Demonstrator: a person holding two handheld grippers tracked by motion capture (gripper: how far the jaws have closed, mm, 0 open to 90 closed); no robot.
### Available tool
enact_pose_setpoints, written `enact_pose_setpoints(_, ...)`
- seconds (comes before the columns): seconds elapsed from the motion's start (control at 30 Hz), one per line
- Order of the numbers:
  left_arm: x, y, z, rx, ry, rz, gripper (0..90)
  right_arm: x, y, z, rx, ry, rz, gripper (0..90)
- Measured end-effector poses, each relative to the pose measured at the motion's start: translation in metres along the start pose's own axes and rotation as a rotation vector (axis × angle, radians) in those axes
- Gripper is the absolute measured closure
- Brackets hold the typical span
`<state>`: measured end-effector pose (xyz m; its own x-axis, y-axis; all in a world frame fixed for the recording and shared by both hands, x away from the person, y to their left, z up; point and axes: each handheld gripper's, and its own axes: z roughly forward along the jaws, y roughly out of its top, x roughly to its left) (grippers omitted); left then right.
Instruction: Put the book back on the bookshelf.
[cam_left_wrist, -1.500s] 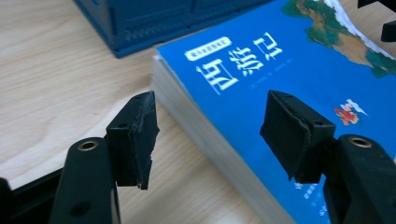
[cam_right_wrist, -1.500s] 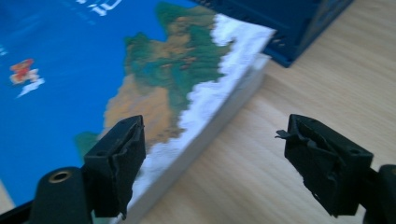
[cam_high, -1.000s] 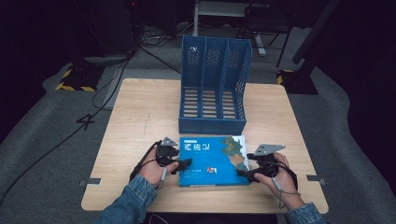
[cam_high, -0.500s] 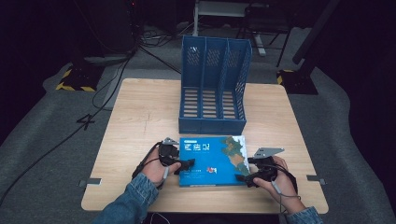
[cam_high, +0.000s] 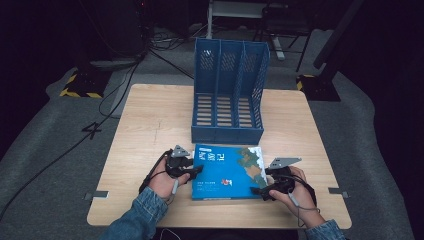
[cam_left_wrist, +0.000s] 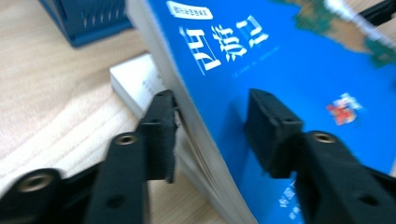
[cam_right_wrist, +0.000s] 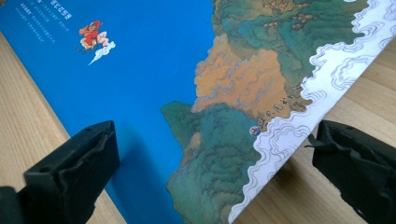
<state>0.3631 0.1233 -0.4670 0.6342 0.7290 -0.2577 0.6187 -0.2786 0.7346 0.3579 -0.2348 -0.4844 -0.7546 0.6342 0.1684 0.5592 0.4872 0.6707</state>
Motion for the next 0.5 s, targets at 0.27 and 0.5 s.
enact_pose_setpoints(0.27, 0.003, 0.0, 0.001, -0.012, -0.058, -0.037, 70.9, 0.001, 0.0, 0.0, -0.002, -0.005, 0.004, 0.4)
enact_pose_setpoints(0.5, -0.002, 0.009, -0.009, 0.0, -0.088, -0.051, 76.1, 0.004, 0.004, -0.026, -0.049, -0.093, -0.017, 14.3)
